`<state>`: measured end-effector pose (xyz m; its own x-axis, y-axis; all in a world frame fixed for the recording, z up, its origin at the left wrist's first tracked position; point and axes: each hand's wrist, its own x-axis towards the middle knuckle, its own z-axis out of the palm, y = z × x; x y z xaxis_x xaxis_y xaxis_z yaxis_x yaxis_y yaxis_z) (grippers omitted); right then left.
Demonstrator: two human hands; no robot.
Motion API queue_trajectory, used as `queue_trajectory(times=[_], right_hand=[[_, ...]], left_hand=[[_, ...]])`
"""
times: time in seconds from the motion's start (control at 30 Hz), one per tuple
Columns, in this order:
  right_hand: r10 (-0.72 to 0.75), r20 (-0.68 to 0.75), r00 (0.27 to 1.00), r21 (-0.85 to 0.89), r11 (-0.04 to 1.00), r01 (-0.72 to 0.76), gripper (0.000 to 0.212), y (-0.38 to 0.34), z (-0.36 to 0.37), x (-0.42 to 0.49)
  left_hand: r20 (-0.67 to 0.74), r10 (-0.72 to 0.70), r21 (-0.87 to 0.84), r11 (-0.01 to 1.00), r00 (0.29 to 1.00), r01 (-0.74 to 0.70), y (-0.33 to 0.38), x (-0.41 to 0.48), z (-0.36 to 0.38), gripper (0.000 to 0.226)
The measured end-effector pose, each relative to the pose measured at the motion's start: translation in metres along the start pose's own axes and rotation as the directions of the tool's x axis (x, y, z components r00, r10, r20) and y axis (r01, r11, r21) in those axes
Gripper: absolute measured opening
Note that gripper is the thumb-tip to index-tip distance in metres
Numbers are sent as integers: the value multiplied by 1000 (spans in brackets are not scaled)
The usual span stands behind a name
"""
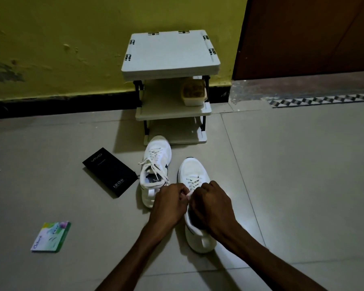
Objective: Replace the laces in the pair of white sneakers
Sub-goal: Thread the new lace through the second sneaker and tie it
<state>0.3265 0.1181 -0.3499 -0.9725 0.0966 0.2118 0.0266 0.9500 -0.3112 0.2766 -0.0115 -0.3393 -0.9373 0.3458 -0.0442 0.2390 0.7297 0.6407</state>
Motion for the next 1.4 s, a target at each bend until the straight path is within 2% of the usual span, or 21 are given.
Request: queue_trajectory(times=[0.07,0.23,0.3,0.4,0.47,0.57,0.77,0.87,0.93,1.03,1.07,1.17,1.27,1.33,1.4], right_hand=[[28,-6,1000,46,999,-28,25,2,-3,2],[43,50,998,-65,997,-40,36,-1,-7,5],[39,78,996,-23,999,-38,30,0,-4,3],[24,108,994,28,999,-27,9,5,-6,6],[21,106,994,21,999,-24,17,5,-9,9],[83,81,993,-17,996,-82,25,2,-10,10],[89,28,996,82,992,-91,26,7,-11,9],[95,33,995,102,990,-98,28,9,-13,5],[98,7,995,93,991,-98,30,7,-13,-2],[128,-119,985,180,978,-106,13,0,-12,-15],[134,-110,985,194,975,-111,20,0,-10,-19],[125,114,986,206,968,-146,23,2,-8,-26],[134,124,983,225,961,-159,24,4,-2,-29],[160,115,980,257,949,-185,22,3,0,-28],[180,99,979,282,938,-201,22,3,3,-28]], left_hand=[[22,-39,-25,999,999,39,0,1,-1,8],[49,-49,-111,992,998,54,-8,3,2,9],[40,-53,-122,991,998,57,-8,1,3,7],[57,-32,-100,994,998,38,-8,2,3,7],[112,-49,-144,987,993,65,-11,6,2,11],[176,-107,-335,928,979,162,-14,8,2,19],[169,-85,-468,870,982,156,-13,8,-1,12],[177,-95,-454,875,980,167,-12,10,-2,8],[148,-68,-354,928,987,118,-11,13,1,6],[109,-55,-276,958,993,83,-9,16,6,6],[104,-65,-306,947,993,94,-9,15,7,7],[66,-118,-378,916,991,134,-9,14,6,14],[9,-78,-407,911,997,74,-1,21,-11,24],[-78,-70,-504,863,994,22,14,32,-35,22],[-148,-122,-690,724,981,-14,35,45,-68,16]])
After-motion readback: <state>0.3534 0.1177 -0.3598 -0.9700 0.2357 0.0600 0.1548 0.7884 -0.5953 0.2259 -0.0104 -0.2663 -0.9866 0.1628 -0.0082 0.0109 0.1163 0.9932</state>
